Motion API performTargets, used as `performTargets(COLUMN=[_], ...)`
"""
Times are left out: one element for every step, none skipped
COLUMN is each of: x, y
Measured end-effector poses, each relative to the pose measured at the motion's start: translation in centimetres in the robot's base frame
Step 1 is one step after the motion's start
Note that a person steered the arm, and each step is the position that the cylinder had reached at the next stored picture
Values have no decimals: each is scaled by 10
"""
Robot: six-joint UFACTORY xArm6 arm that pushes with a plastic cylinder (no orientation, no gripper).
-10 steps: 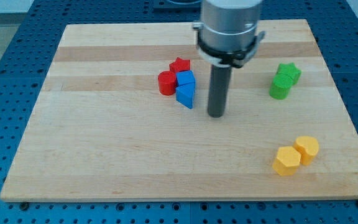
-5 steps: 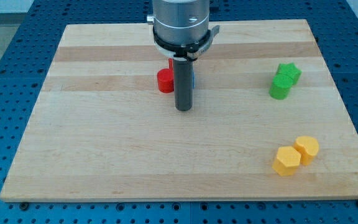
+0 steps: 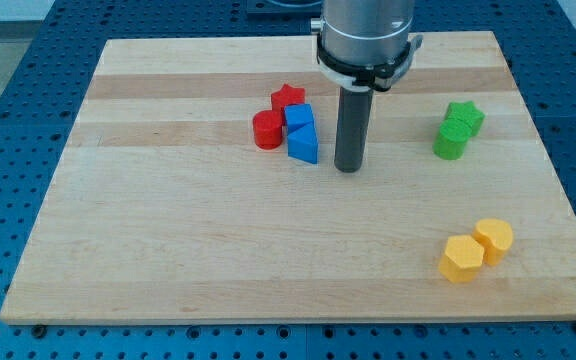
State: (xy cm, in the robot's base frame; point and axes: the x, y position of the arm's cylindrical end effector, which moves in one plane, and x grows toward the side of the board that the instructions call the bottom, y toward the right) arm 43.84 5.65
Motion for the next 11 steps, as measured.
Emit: performTargets(x=[-24, -53, -90, -112, -113, -111, -111, -111, -111, -111, -107], y=[4, 6, 6, -1, -18, -38, -61, -78, -91, -106, -121])
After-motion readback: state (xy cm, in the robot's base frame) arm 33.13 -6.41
